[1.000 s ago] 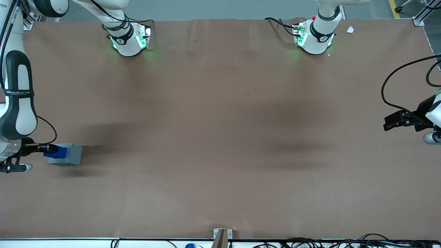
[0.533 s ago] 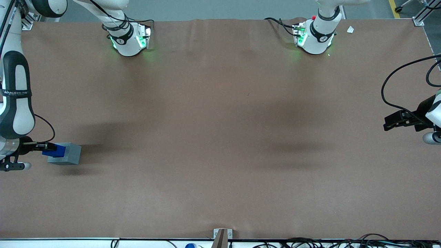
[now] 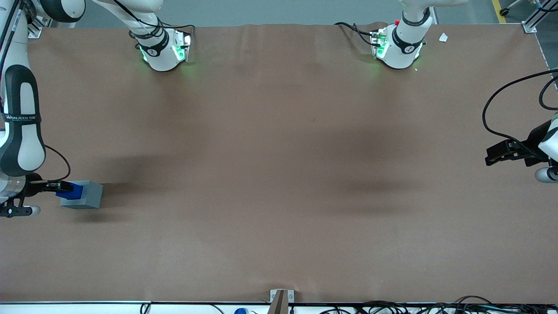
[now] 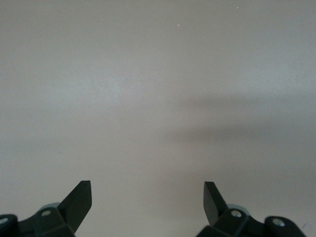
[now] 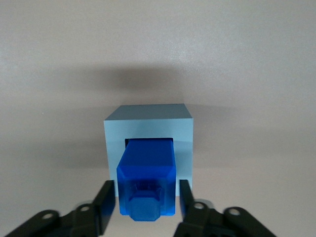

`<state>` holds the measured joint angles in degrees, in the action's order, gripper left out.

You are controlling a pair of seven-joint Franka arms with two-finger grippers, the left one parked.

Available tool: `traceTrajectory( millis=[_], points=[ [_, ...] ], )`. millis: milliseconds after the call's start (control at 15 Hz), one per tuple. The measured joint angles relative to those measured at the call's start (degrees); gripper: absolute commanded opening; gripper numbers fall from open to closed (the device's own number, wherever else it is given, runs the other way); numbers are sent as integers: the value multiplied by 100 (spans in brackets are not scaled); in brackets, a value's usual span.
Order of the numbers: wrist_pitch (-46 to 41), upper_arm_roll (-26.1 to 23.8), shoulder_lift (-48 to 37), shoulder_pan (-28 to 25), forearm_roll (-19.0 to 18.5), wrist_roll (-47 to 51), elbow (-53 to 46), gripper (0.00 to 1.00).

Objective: Insert blue part into gray base with right arm

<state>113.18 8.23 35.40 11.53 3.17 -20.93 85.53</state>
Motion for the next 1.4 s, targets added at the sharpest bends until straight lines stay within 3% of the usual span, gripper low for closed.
traceTrajectory(
  millis=[333, 667, 1400],
  points=[
    [-20, -30, -42, -11, 0, 0, -76, 100],
    [-869, -72, -764, -65, 19, 28, -265, 100],
    [-2353, -117, -2351, -1090, 68, 1247, -264, 100]
  ],
)
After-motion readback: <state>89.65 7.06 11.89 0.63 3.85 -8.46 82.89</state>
